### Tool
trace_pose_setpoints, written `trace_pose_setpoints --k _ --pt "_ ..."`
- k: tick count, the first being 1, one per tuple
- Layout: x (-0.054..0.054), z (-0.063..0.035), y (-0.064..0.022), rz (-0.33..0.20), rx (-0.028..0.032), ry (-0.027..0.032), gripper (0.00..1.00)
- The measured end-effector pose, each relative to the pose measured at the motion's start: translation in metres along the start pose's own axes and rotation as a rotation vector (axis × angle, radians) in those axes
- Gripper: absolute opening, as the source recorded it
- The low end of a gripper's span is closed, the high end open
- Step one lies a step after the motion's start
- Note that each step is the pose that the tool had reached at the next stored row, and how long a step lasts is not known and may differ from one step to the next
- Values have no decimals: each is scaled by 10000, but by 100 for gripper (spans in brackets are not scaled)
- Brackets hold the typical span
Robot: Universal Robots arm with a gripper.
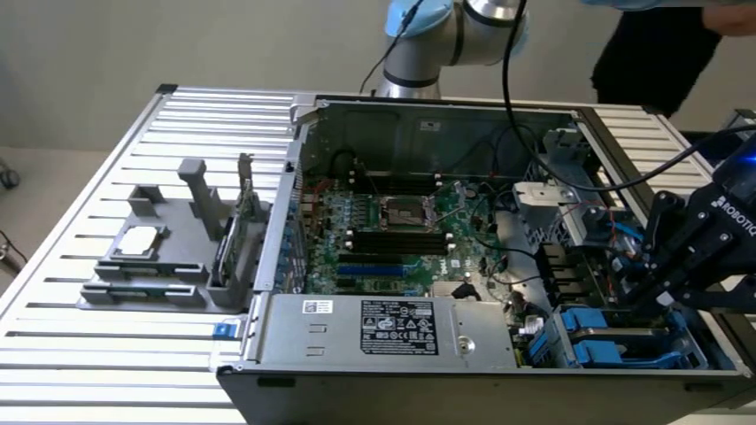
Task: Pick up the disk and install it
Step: 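Insert the first disk wire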
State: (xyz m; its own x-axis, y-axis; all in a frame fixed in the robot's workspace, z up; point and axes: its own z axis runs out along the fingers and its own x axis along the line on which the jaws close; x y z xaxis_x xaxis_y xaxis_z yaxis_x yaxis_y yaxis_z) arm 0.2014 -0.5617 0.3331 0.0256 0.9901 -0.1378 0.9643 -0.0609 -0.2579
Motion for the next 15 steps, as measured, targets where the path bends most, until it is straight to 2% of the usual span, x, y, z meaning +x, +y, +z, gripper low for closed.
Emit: trace_pose_setpoints --k 15 --pt "5 30 10 -4 24 1 16"
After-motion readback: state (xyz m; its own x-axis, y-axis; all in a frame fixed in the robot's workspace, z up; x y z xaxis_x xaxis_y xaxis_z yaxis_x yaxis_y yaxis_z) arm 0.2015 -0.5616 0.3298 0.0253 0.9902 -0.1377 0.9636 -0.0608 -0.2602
